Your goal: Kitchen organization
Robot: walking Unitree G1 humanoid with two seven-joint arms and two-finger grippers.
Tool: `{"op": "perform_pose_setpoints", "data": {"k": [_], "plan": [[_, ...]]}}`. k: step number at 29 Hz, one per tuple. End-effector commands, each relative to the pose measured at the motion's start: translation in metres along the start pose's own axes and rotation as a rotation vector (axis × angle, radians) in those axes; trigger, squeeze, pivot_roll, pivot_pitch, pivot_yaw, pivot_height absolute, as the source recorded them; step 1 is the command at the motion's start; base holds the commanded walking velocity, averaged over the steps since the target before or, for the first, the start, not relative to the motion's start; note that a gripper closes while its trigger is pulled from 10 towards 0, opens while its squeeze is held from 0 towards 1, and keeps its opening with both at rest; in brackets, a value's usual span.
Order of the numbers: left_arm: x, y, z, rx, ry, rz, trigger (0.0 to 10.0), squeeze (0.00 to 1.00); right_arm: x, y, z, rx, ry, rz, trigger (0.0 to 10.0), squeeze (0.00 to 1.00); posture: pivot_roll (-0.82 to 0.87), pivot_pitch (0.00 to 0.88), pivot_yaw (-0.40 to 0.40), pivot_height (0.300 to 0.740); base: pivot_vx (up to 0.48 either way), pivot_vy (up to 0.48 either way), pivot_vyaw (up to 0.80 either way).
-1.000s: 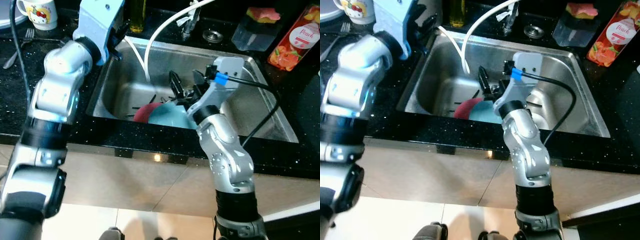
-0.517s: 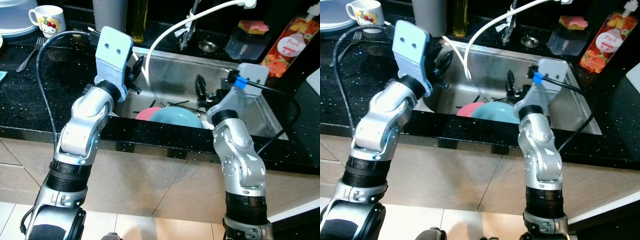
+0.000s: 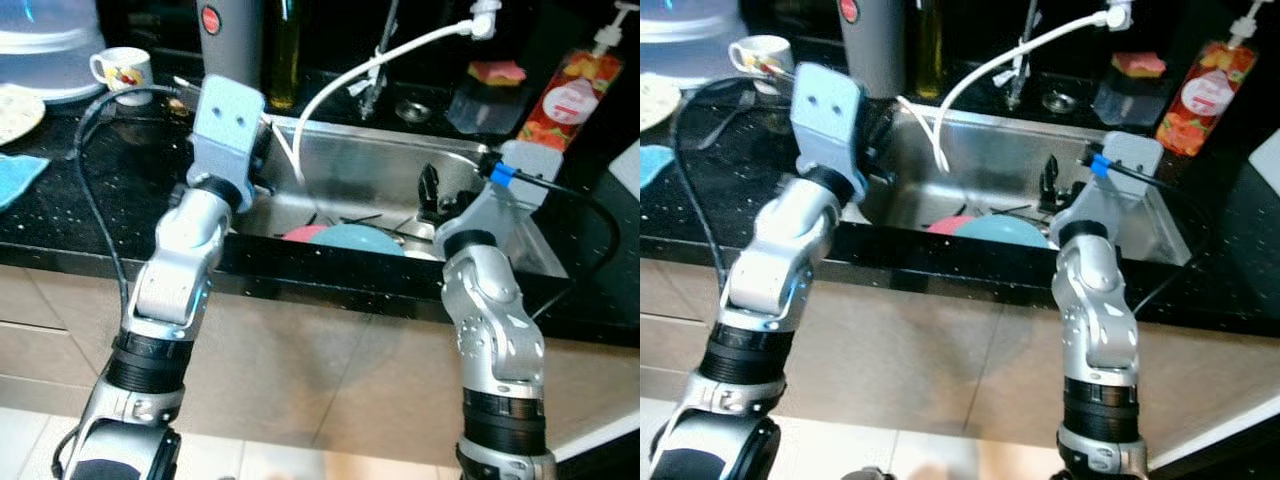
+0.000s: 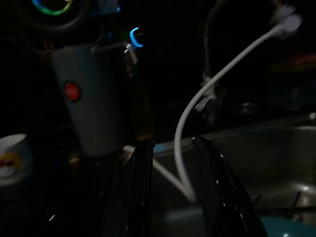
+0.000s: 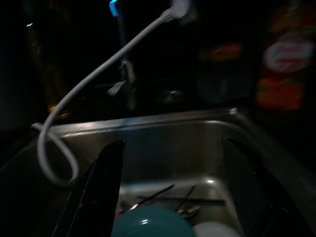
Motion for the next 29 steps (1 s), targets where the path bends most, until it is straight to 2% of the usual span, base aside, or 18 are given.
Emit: {"op": "perform_pose_setpoints", "data": {"k": [1, 20, 29], "plan": [[-0.0001, -0.0036, 0.0008, -0.002, 0.011, 0.012, 10.0, 0.0, -0.0015, -0.0015, -0.0047, 0.006, -0.018, 0.011, 10.0, 0.0, 0.23, 0.041, -0.097, 0.74, 0.0, 0.0, 0.0], [-0.0006, -0.0075, 0.007, 0.01, 0.064, 0.028, 10.0, 0.0, 0.0004, -0.0011, -0.0019, -0.001, -0.009, 0.012, 10.0, 0.0, 0.23, 0.052, -0.093, 0.74, 0.0, 0.0, 0.0], [0.0019, -0.0098, 0.0011, 0.037, 0.043, 0.046, 10.0, 0.0, 0.0015, -0.0013, -0.005, 0.003, -0.025, 0.012, 10.0, 0.0, 0.23, 0.062, -0.104, 0.74, 0.0, 0.0, 0.0]]}}
Point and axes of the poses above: a point about 5 cm out from each wrist's last joint towards the gripper, its own x axis pointing back from the gripper into the wrist, its own y axis along the axis of the wrist's last joint, z = x × y, the point moved 2 cm from there along -x, pointing out of the wrist towards the gripper, and after that the axes turned 14 degrees about x, right-handed, at the moved point
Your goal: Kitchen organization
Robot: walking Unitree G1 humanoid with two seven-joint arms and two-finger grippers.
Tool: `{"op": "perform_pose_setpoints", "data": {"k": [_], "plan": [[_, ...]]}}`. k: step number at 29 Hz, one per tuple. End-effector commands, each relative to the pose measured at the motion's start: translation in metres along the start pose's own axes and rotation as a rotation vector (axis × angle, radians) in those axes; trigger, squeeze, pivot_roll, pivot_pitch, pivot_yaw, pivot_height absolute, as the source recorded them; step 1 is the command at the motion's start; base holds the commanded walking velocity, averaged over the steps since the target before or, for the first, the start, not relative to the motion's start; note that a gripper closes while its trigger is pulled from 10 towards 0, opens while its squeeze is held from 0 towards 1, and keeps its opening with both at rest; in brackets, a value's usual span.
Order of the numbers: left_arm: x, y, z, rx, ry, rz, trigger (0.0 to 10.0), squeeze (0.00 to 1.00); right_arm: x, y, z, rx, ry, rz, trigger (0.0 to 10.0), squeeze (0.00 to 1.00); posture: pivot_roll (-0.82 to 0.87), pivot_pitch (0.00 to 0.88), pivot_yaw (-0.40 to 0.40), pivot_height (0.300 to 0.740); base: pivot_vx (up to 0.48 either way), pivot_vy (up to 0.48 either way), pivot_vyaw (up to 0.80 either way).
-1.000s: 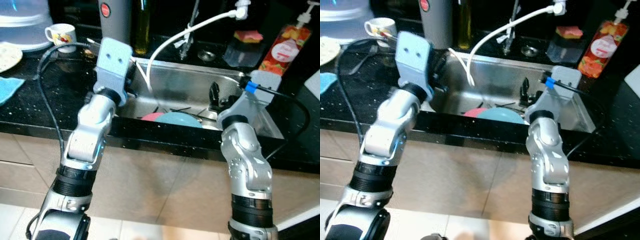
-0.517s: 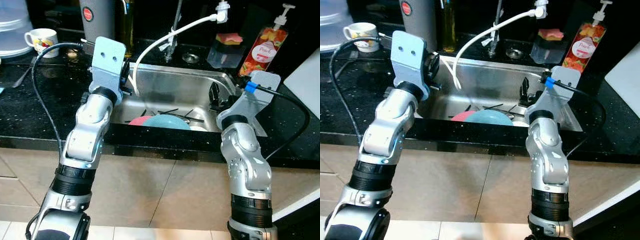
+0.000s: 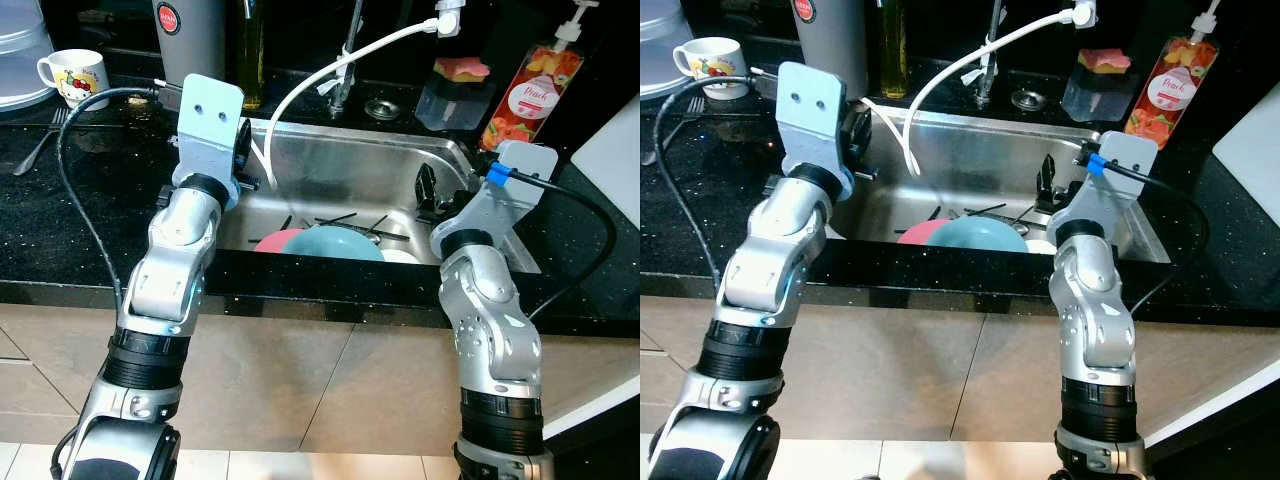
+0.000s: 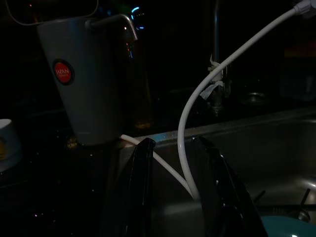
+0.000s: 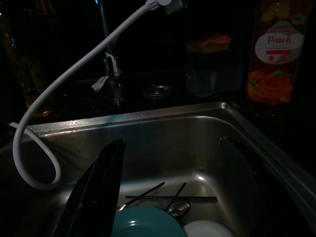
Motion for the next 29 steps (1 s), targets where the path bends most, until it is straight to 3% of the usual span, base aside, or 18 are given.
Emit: {"op": "perform_pose_setpoints", "data": {"k": [1, 11, 14, 16, 20, 29], "plan": [[0.003, -0.003, -0.009, 0.016, -0.03, 0.016, 10.0, 0.0, 0.002, -0.001, -0.007, 0.002, -0.022, 0.006, 10.0, 0.0, 0.23, 0.063, -0.106, 0.74, 0.0, 0.0, 0.0], [0.006, -0.001, -0.014, 0.085, -0.031, 0.031, 10.0, 0.0, -0.001, 0.004, -0.004, 0.021, -0.008, -0.034, 10.0, 0.0, 0.24, 0.075, -0.129, 0.74, 0.0, 0.0, 0.0], [0.007, 0.002, -0.016, 0.069, -0.066, 0.009, 10.0, 0.0, -0.001, 0.007, -0.004, 0.034, -0.013, -0.047, 10.0, 0.0, 0.24, 0.073, -0.13, 0.74, 0.0, 0.0, 0.0], [0.013, 0.002, -0.026, 0.035, -0.153, -0.009, 10.0, 0.0, -0.001, 0.006, -0.006, 0.041, -0.027, -0.051, 10.0, 0.0, 0.24, 0.073, -0.129, 0.74, 0.0, 0.0, 0.0], [0.024, -0.004, -0.037, 0.045, -0.224, 0.012, 10.0, 0.0, -0.001, 0.006, -0.009, 0.041, -0.041, -0.05, 10.0, 0.0, 0.24, 0.077, -0.123, 0.74, 0.0, 0.0, 0.0], [0.03, -0.017, -0.035, 0.042, -0.195, 0.056, 10.0, 0.0, -0.001, 0.004, -0.007, 0.015, -0.047, -0.054, 10.0, 0.0, 0.25, 0.057, -0.12, 0.74, 0.0, 0.0, 0.0]]}}
Point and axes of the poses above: a point about 5 cm out from each wrist's last joint towards the gripper, its own x axis pointing back from the gripper into the wrist, its own y axis along the axis of the wrist's last joint, z = x × y, the point moved 2 cm from there along -x, pointing out of the wrist towards the gripper, and after that the axes turned 14 degrees about x, right-handed, at the moved point
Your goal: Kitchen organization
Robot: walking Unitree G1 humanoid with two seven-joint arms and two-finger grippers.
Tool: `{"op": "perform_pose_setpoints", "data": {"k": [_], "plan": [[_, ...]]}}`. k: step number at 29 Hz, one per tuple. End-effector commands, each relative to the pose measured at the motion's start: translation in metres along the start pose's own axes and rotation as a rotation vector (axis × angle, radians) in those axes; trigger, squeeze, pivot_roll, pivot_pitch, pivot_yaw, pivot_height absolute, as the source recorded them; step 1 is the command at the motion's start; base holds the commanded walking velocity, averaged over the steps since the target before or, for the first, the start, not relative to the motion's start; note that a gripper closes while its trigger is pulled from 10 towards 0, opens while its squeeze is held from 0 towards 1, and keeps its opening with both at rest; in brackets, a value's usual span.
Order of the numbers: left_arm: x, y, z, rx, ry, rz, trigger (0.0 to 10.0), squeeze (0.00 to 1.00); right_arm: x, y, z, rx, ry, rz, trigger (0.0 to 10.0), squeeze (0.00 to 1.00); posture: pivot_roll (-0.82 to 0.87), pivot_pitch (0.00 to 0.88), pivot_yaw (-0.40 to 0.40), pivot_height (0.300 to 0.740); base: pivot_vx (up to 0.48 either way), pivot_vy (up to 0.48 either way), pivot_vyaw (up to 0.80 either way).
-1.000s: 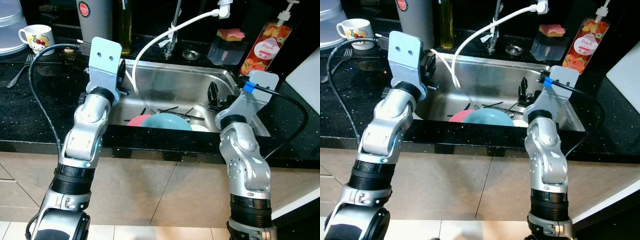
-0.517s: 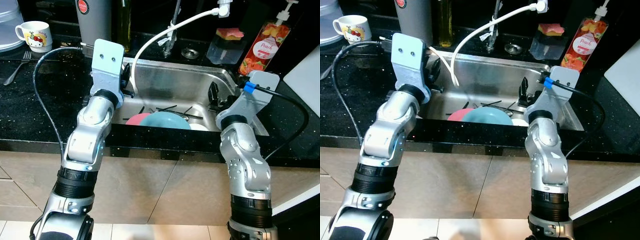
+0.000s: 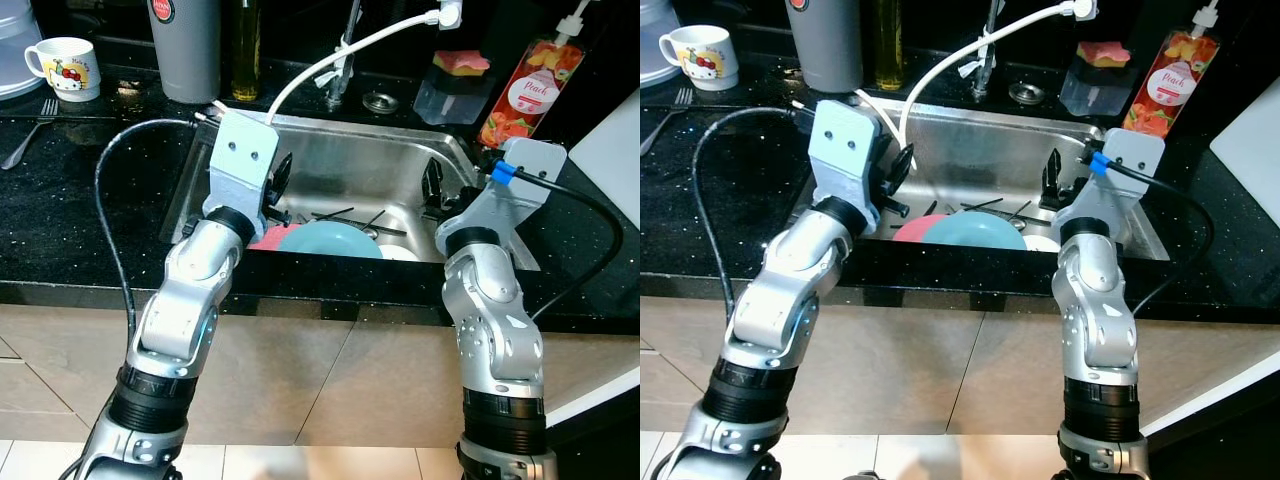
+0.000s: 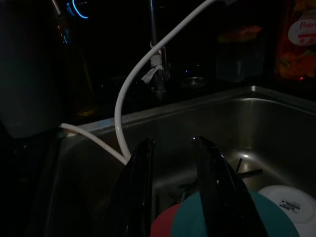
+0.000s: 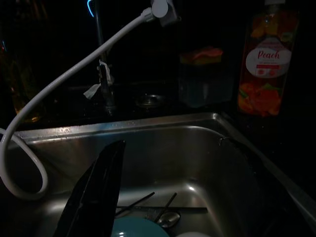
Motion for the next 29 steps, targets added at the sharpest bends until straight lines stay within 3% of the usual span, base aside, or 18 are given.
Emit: {"op": "perform_pose_setpoints", "data": {"k": [1, 13, 29], "plan": [[0.001, -0.001, -0.002, -0.008, -0.004, 0.001, 10.0, 0.0, -0.001, -0.003, -0.003, -0.013, -0.021, 0.01, 10.0, 0.0, 0.24, 0.053, -0.117, 0.74, 0.0, 0.0, 0.0], [0.0, -0.007, -0.005, 0.019, 0.017, 0.024, 10.0, 0.0, -0.001, -0.004, -0.003, -0.055, -0.022, 0.011, 10.0, 0.0, 0.23, 0.036, -0.121, 0.74, 0.0, 0.0, 0.0], [-0.003, -0.012, 0.005, 0.113, 0.103, 0.053, 10.0, 0.0, -0.002, -0.007, 0.002, -0.055, -0.006, 0.023, 10.0, 0.0, 0.22, 0.035, -0.114, 0.74, 0.0, 0.0, 0.0]]}}
Point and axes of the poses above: a point about 5 cm out from each wrist's last joint towards the gripper, its own x axis pointing back from the gripper into the wrist, its own y axis along the axis of the wrist's last joint, z = x × y, the point moved 2 cm from there along -x, pointing out of the wrist towards the gripper, and after that the axes turned 14 degrees about x, right-handed, at the moved point
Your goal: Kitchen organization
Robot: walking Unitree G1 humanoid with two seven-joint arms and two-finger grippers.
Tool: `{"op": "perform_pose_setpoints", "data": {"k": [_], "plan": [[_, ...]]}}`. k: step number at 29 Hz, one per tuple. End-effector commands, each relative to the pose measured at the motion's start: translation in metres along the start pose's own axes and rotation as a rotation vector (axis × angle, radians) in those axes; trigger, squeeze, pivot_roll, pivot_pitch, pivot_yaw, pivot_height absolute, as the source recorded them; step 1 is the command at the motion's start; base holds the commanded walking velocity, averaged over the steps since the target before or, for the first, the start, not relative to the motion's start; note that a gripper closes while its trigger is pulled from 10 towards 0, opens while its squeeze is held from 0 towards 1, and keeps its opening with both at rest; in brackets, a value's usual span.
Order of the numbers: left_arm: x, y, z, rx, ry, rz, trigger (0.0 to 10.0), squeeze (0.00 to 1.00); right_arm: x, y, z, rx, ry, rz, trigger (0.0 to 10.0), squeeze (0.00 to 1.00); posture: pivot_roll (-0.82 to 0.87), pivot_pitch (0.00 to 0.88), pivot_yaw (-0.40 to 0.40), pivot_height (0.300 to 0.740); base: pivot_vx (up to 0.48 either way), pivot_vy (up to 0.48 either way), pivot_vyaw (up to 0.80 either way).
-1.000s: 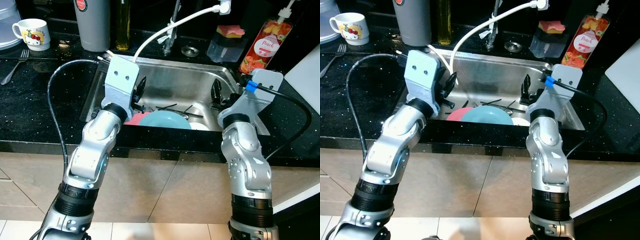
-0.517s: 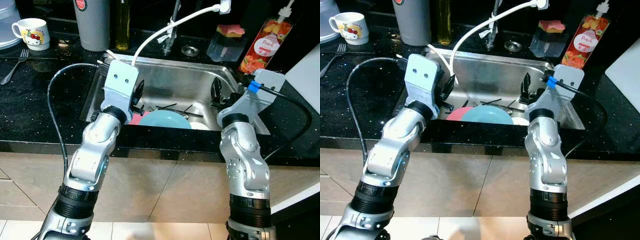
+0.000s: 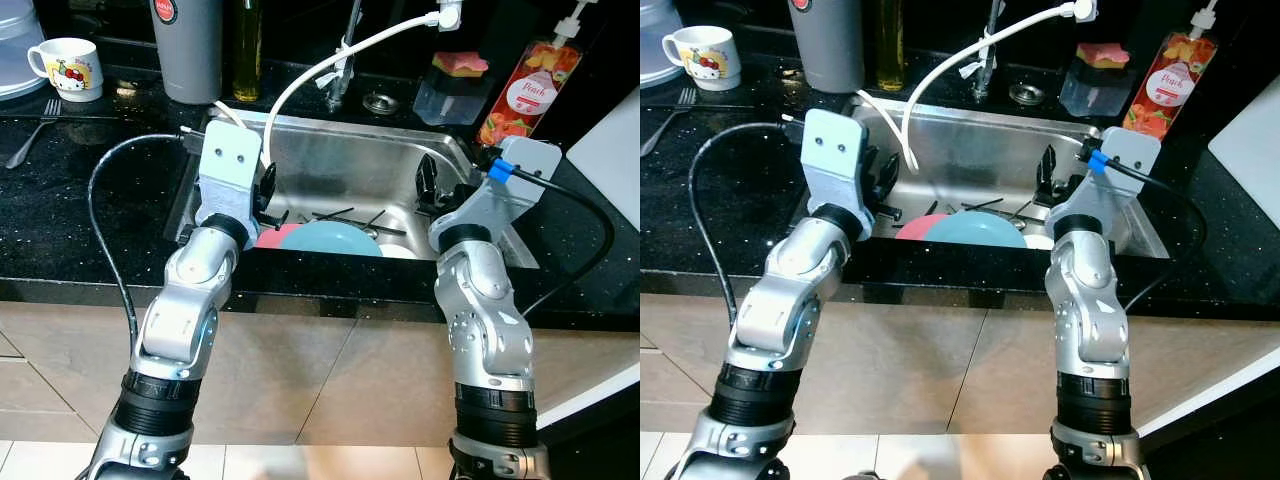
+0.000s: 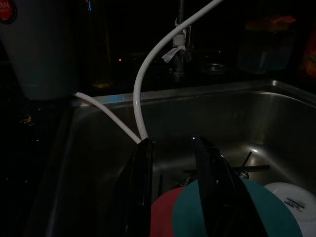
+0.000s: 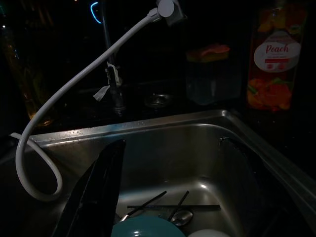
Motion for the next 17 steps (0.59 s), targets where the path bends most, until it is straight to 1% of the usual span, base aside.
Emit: {"op": "perform_pose_setpoints", "data": {"k": [1, 4, 6, 17], "plan": [[-0.0014, -0.0001, -0.0068, 0.021, -0.016, 0.004, 10.0, 0.0, 0.0014, -0.0049, -0.0048, -0.004, -0.019, 0.017, 10.0, 0.0, 0.22, 0.04, -0.116, 0.74, 0.0, 0.0, 0.0], [-0.0018, -0.0002, -0.0056, -0.008, -0.016, 0.009, 10.0, 0.0, 0.0013, -0.005, -0.005, -0.006, -0.021, 0.018, 10.0, 0.0, 0.23, 0.044, -0.121, 0.74, 0.0, 0.0, 0.0], [-0.0024, 0.001, -0.002, -0.026, -0.007, 0.004, 10.0, 0.0, 0.0013, -0.006, -0.0045, -0.005, -0.019, 0.021, 10.0, 0.0, 0.22, 0.047, -0.116, 0.74, 0.0, 0.0, 0.0], [-0.0048, 0.0, -0.0032, -0.017, -0.008, 0.008, 10.0, 0.0, 0.0023, -0.0057, -0.0071, -0.001, -0.028, 0.02, 10.0, 0.0, 0.21, 0.049, -0.111, 0.74, 0.0, 0.0, 0.0]]}}
Point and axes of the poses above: a point about 5 cm out from each wrist's last joint towards the gripper, its own x axis pointing back from the gripper into the wrist, its own y axis along the axis of the wrist's last joint, z = x × y, the point moved 2 cm from there along -x, pointing out of the wrist towards the gripper, and after that the axes turned 14 degrees about x, right-handed, at the moved point
